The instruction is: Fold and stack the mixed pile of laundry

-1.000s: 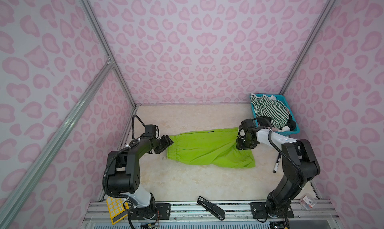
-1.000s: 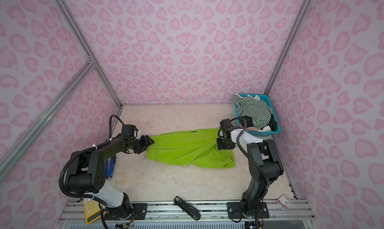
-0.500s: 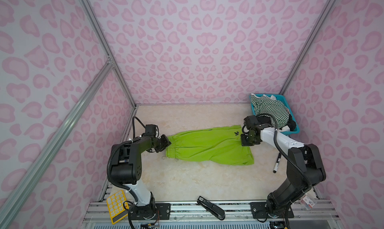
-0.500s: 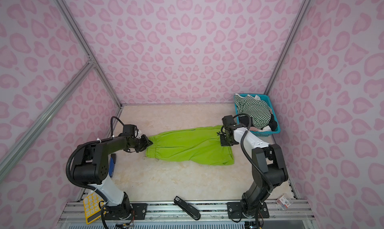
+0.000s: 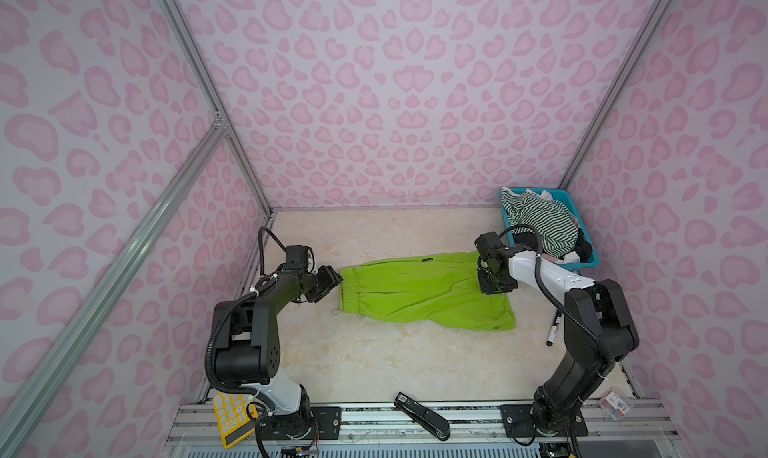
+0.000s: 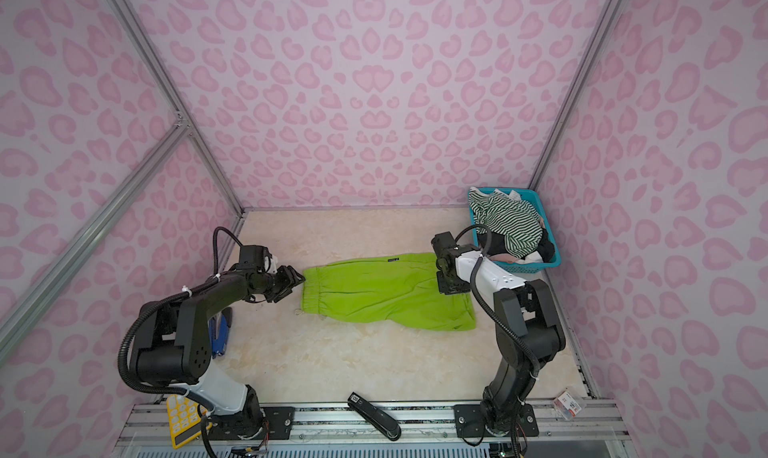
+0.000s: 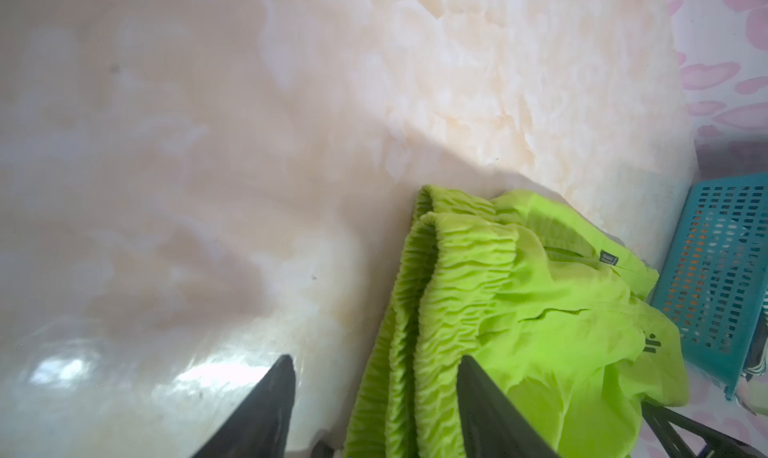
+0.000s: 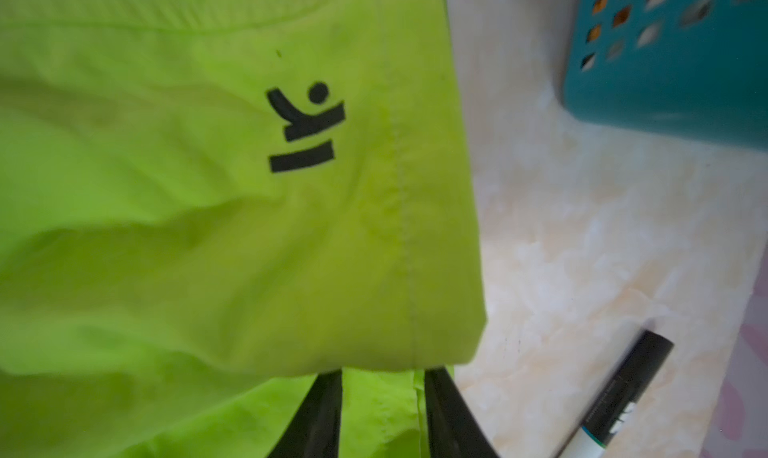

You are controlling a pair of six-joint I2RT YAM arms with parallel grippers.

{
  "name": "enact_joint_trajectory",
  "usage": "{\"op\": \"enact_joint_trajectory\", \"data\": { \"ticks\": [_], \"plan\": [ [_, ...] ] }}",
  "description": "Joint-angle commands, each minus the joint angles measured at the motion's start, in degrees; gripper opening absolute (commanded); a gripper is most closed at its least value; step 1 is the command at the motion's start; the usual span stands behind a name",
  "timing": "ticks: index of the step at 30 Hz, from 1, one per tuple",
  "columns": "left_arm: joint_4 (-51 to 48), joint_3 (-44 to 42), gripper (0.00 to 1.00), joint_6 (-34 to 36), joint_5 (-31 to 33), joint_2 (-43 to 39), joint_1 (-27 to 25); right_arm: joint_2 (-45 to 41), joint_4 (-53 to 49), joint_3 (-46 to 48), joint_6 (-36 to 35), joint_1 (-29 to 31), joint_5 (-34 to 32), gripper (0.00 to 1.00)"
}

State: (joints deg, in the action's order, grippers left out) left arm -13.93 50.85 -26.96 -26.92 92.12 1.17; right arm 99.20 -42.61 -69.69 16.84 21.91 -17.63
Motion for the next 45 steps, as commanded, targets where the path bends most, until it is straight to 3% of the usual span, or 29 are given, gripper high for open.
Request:
{"op": "enact_joint_trajectory", "data": {
  "ticks": [1,7,12,18,20,23,30,33,40,45],
  "plan": [
    [-0.60,-1.71,0.64,-1.42,-1.18,-1.61,0.12,-0.24,-3.54,-1.97,-0.40,2.32,-3.54,0.37],
    [-0.40,-3.84,0.64,-1.78,-5.45,-0.69,-1.82,1.90,-7.13,-7.63,-0.69,7.86,-4.84,0.40],
    [0.78,-4.72,0.65,-3.13,-6.65,1.58,-3.49,4.18,-1.77,-7.95,-1.01,9.85,5.38,0.42],
    [0.80,-4.30,0.62,-5.92,-6.07,5.99,-4.83,7.38,1.47,-7.57,-0.34,10.25,8.09,0.42],
    [1.33,-4.31,0.55,-6.88,-5.96,7.03,-5.20,7.85,1.81,-7.31,-0.45,10.19,8.20,0.42],
    [2.13,-4.21,0.33,-8.25,-6.20,8.35,-5.35,8.20,2.24,-6.85,-0.75,10.22,7.64,0.42],
    [-2.41,-1.31,0.11,-7.32,-3.34,6.43,-5.39,9.17,2.97,-7.08,-1.45,9.57,8.02,0.42],
    [-7.91,1.23,0.03,-4.85,0.43,3.74,-5.43,8.66,4.17,-6.86,-2.29,9.64,12.92,0.42],
    [-20.25,7.81,0.03,2.34,8.28,-5.11,-5.86,4.99,9.77,-6.16,1.02,10.95,24.71,0.41],
    [-25.11,11.63,0.03,5.22,10.48,-10.84,-7.08,8.30,18.84,-5.91,6.48,14.66,36.29,0.40]
  ]
}}
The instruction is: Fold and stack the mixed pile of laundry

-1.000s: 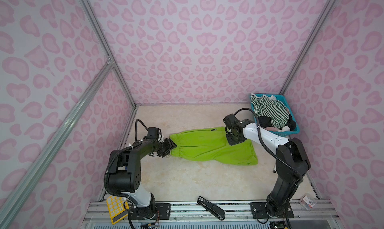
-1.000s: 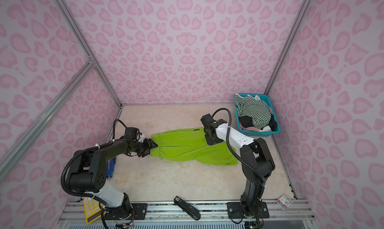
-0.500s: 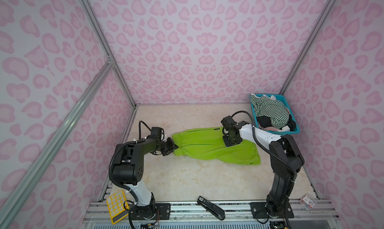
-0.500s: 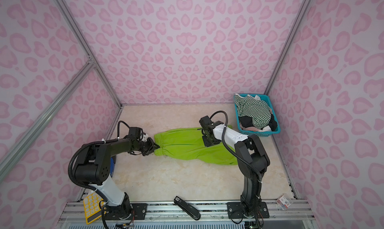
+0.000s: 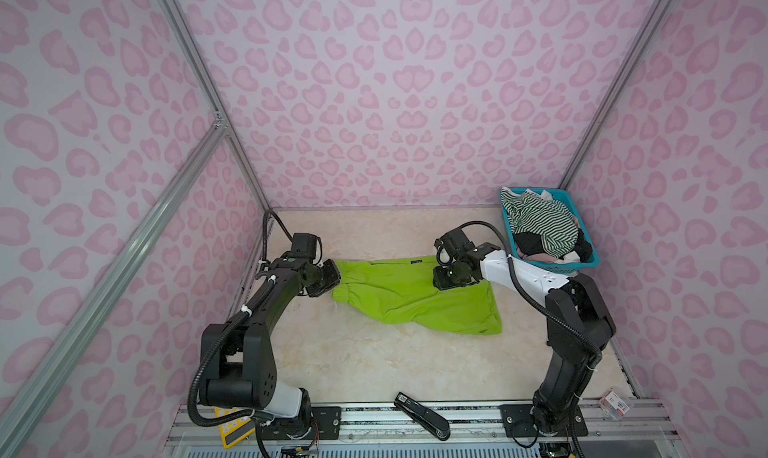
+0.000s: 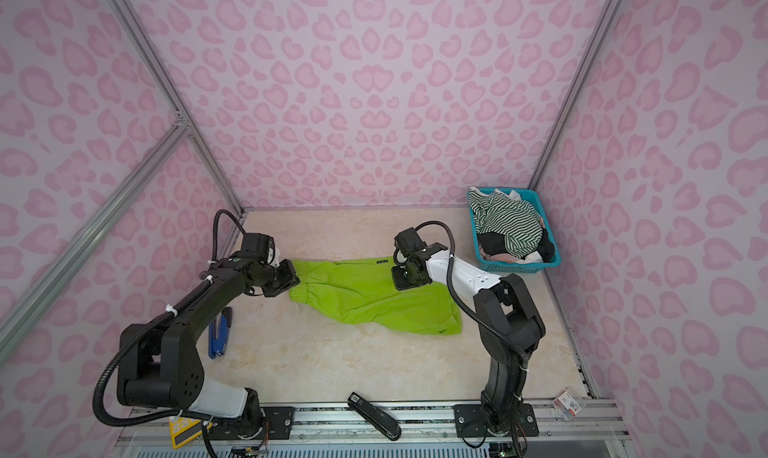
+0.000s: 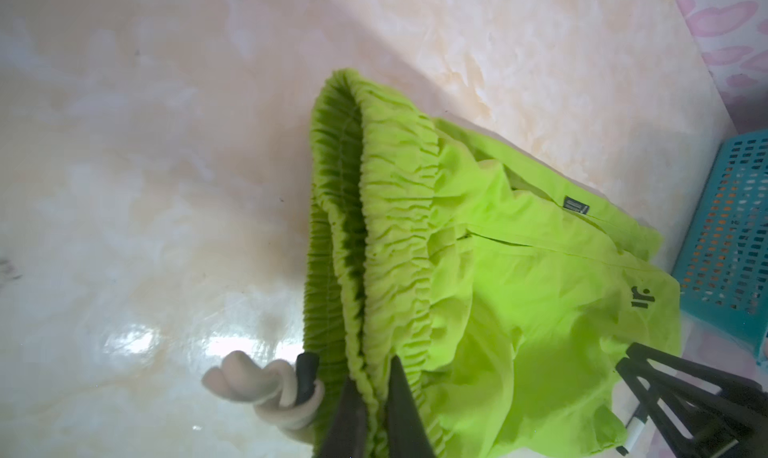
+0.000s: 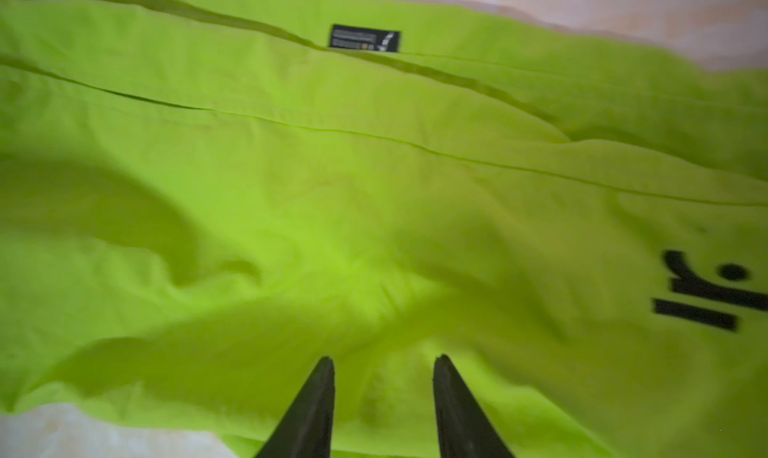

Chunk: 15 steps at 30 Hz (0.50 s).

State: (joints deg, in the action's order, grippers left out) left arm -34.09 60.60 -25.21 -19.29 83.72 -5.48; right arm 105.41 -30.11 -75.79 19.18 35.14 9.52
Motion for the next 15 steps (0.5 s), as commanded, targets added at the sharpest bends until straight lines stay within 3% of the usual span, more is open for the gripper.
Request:
{"op": "enact_joint_trajectory", "data": {
  "ticks": [1,8,15],
  "plan": [
    [-5.62,2.59,0.03,4.32,3.07,-3.61,-0.92,3.76,7.40,-0.29,5.50,2.31,10.32,0.39],
    [-8.99,6.92,0.03,11.60,3.19,-9.76,-5.59,15.15,12.26,-4.96,12.02,7.19,12.43,0.33],
    [-8.14,8.22,0.03,15.69,-2.56,-12.14,-12.38,23.54,18.60,-11.14,17.95,11.47,12.95,0.30]
  ]
}}
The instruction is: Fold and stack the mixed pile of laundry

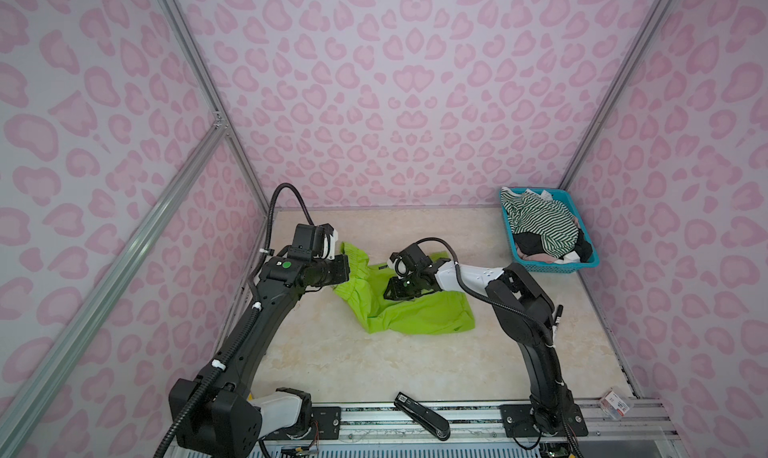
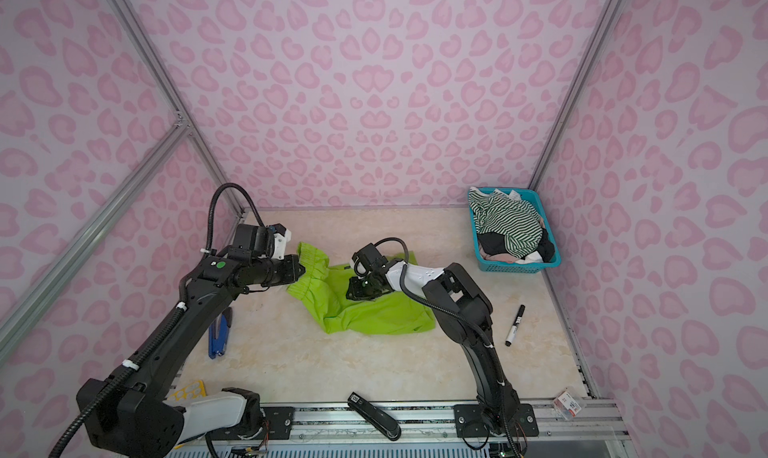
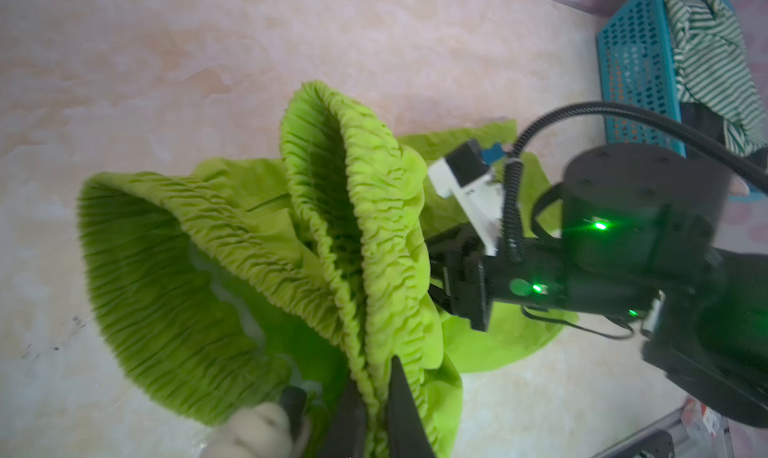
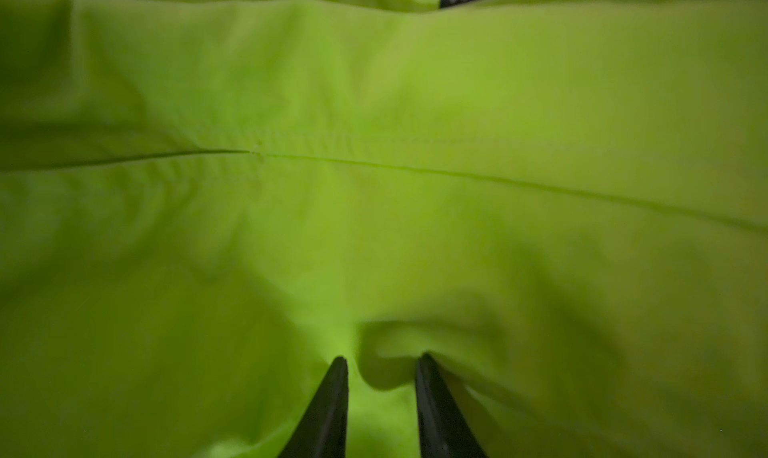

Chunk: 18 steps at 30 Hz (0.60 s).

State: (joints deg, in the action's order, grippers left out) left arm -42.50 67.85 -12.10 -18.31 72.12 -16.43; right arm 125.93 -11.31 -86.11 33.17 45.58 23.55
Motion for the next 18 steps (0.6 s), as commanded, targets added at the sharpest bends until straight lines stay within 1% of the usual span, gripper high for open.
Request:
{"op": "enact_joint_trajectory", "data": {
  "ticks": [1,3,6,9,11,12,16,18],
  "plan": [
    [0.41,1.13,0.03,2.77,-4.22,-0.40,-2.48,4.07,1.06,-1.88,4.81,1.48,-0.65,0.30],
    [0.42,1.44,0.03,2.78,-4.23,0.01,-4.17,5.02,2.96,-4.15,5.78,2.11,0.06,0.29],
    [0.75,1.92,0.03,1.02,-2.16,1.08,-5.08,4.65,3.26,-5.79,5.18,2.32,0.03,0.29],
    [0.41,2.50,0.03,-1.04,1.70,2.30,-5.11,-0.52,-0.94,-4.34,1.05,1.35,-4.28,0.31],
    [0.31,2.71,0.03,-1.64,3.18,2.44,-5.11,-5.04,-5.46,-3.11,-2.25,-0.17,-8.48,0.32],
    [0.48,2.72,0.03,-1.77,3.44,2.33,-5.11,-7.01,-7.50,-0.66,-3.55,-0.99,-9.92,0.32],
    [0.48,2.94,0.03,-1.95,3.44,1.89,-5.11,-14.86,-15.53,3.33,-9.50,-5.58,-16.39,0.34],
    [-0.73,3.59,0.03,-1.82,3.94,2.21,-5.11,-17.02,-19.27,4.43,-12.03,-8.10,-18.46,0.35]
  ]
}}
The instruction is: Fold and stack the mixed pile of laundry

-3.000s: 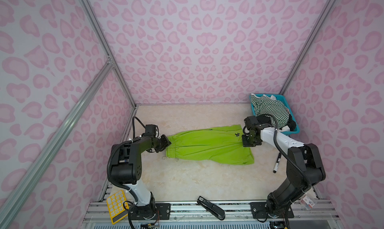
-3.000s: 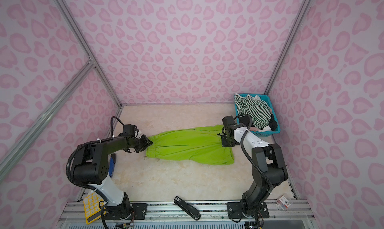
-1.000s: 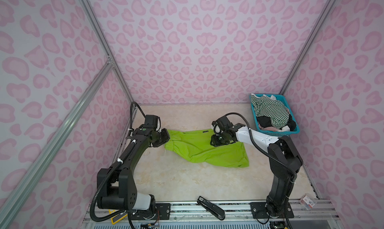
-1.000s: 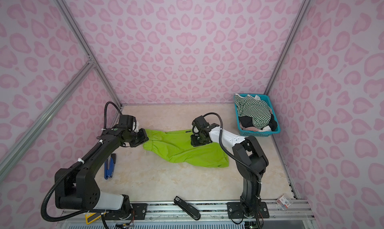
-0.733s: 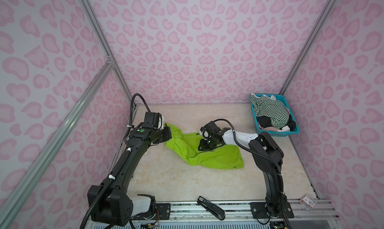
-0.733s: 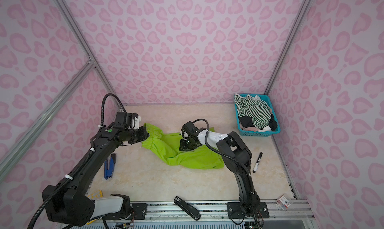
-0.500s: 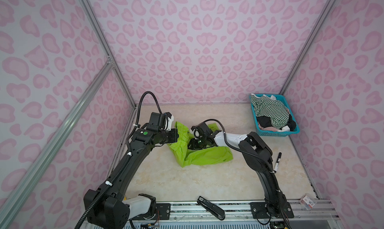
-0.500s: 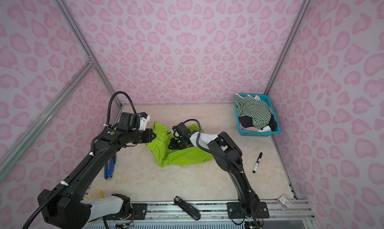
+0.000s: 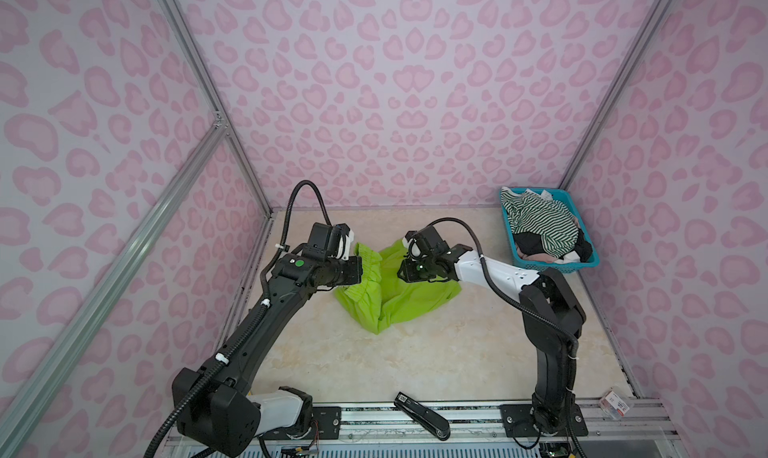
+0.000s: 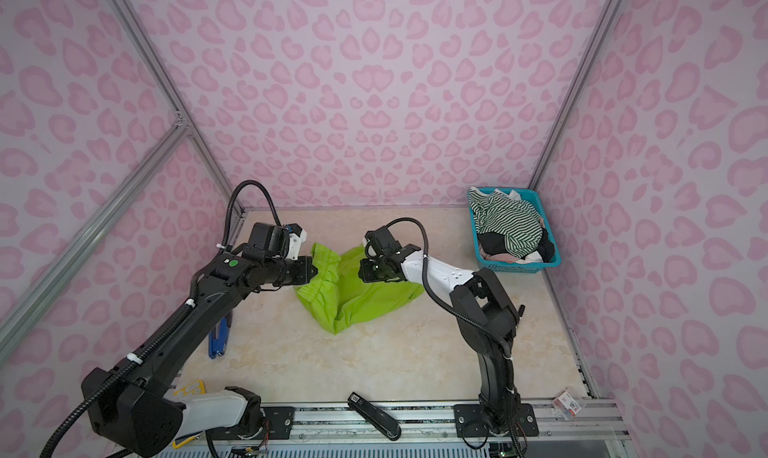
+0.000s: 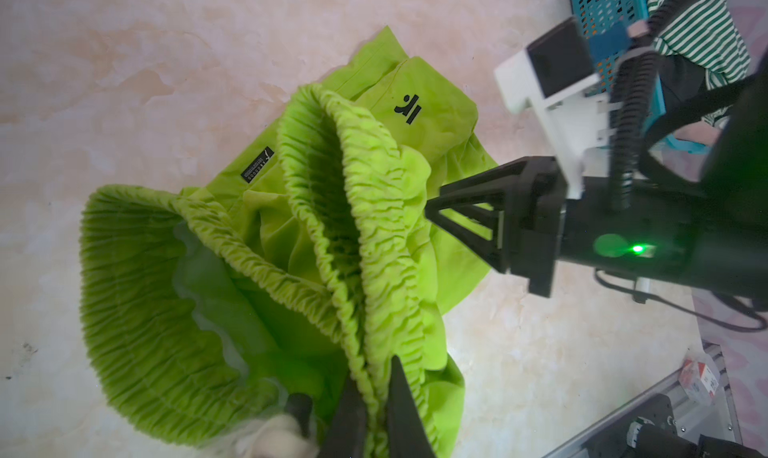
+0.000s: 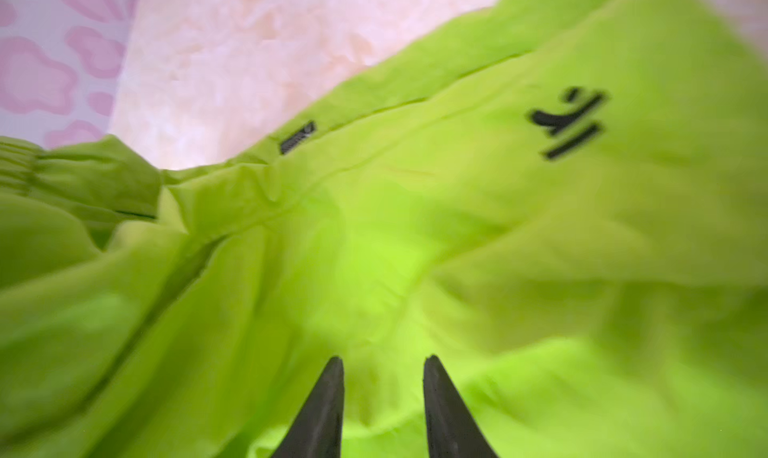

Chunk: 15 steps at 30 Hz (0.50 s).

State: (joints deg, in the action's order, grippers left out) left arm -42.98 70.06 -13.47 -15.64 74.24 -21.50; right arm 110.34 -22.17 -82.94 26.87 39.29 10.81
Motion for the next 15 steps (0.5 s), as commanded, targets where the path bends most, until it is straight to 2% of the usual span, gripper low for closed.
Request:
{"op": "enact_joint_trajectory", "data": {
  "ticks": [1,3,7,15],
  "plan": [
    [-1.24,1.92,0.03,-0.33,1.71,0.41,-0.04,-2.00,-10.16,1.58,-7.00,-3.14,-6.33,0.35],
    [-2.87,2.86,0.03,-0.05,2.27,1.11,-0.05,-2.41,-11.05,3.34,-8.31,-5.45,-6.75,0.35],
    [-5.40,5.40,0.03,0.55,2.63,3.15,-0.51,-0.75,-9.32,7.02,-8.90,-8.31,-2.67,0.33],
    [-10.53,15.15,0.02,0.35,7.69,11.36,-4.67,1.40,-4.13,13.09,-4.58,-4.86,1.21,0.30]
  ]
}}
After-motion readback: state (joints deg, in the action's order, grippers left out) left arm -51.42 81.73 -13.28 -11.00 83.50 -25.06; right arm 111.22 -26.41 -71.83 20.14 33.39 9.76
